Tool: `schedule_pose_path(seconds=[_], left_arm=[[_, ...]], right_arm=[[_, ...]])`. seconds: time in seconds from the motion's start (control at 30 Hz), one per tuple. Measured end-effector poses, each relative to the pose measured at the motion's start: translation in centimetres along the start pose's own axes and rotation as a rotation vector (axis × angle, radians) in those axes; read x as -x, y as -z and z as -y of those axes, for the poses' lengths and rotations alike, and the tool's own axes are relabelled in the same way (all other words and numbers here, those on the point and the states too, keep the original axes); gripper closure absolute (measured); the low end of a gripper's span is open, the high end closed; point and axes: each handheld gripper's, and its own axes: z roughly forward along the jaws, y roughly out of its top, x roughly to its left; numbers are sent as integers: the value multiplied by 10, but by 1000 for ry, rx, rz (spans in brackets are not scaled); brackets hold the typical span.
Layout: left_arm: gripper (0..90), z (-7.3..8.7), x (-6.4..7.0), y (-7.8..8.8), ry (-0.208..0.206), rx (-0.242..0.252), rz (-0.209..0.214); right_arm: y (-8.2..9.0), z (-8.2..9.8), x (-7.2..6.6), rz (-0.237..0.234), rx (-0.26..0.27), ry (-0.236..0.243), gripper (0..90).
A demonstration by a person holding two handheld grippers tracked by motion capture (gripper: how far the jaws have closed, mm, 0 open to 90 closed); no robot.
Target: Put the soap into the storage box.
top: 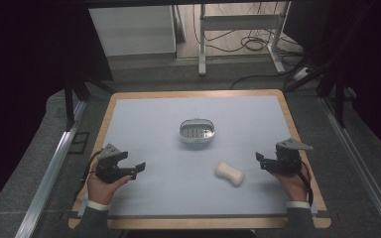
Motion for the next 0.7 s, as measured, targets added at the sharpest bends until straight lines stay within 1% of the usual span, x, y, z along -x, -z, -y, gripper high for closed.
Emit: schedule_pose_path(seconds=[0.1, 0.17, 0.2, 0.27, 0.33, 0.4, 0.47, 0.53, 0.57, 0.63, 0.7], left_arm=[[135, 3, 2, 0, -22, -19, -14], [145, 5, 5, 1, -38, -29, -20], [155, 5, 5, 2, -41, -32, -15], [163, 4, 4, 2, -38, -21, 2], [162, 4, 3, 3, -39, -22, -1], [159, 4, 2, 5, -39, -21, -5], [156, 4, 1, 8, -41, -14, 2], [149, 4, 0, 9, -49, -17, 19], [142, 4, 0, 9, -54, -17, 19], [138, 2, -2, 10, -48, -10, 27], [139, 2, -4, 13, -42, -1, 35]], right_arm=[[-5, 0, 2, -4, -11, 10, 169], [-7, 0, 2, -11, -11, 9, 171], [-7, 1, 1, -13, -9, 4, 175], [-7, 2, 0, -10, -20, 12, 175], [-6, 1, -3, 0, -21, 16, 176], [-3, 0, -5, -2, -19, 14, 178], [-1, 0, -7, -7, -23, 16, 179], [0, 1, -7, -13, -30, 18, 183], [0, 1, -7, -16, -34, 25, 184], [2, 0, -7, -12, -39, 37, 185], [5, -2, -6, -19, -37, 36, 185]])
